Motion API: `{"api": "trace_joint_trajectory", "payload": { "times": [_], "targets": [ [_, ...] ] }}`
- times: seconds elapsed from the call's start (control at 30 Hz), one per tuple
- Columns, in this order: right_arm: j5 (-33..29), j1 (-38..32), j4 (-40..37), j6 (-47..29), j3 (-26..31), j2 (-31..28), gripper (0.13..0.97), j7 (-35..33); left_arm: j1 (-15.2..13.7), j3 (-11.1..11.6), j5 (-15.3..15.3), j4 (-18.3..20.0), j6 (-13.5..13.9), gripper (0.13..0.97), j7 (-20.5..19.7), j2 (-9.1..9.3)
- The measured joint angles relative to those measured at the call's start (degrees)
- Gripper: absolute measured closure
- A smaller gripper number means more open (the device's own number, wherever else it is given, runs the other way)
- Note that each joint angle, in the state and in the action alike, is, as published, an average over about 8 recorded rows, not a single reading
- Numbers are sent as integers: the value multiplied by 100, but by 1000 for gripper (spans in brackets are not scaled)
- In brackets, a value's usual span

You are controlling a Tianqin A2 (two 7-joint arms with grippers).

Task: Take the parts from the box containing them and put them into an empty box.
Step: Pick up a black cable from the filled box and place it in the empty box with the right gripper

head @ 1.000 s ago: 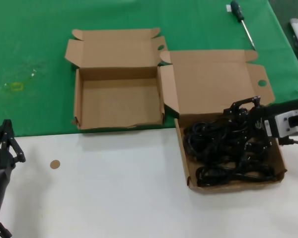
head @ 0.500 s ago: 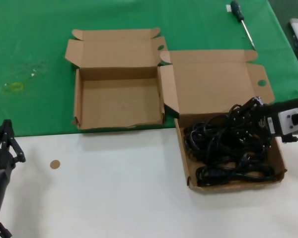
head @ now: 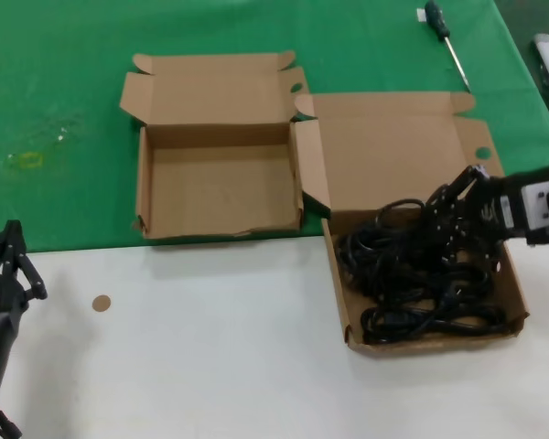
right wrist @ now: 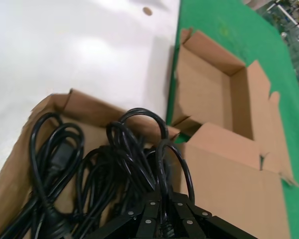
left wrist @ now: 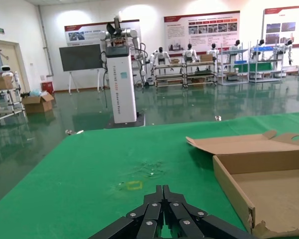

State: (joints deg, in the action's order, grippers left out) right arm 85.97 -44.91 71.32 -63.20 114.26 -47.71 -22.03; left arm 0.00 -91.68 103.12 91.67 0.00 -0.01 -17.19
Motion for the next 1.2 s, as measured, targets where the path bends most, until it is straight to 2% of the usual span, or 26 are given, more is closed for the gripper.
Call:
{"api": "trace_joint_trajectory", "payload": {
  "times": [0.5,0.9,1.2],
  "targets": [
    [-151,-402,493,9,58,293,936,871,0,0,0,0,0,945,0,0],
    [-747,-812,632,461,459,1319,936,1742,0,0,0,0,0,945,0,0],
    [-1171,-913,350,857,760,2058,937,2061,0,0,0,0,0,945,0,0]
  ]
}}
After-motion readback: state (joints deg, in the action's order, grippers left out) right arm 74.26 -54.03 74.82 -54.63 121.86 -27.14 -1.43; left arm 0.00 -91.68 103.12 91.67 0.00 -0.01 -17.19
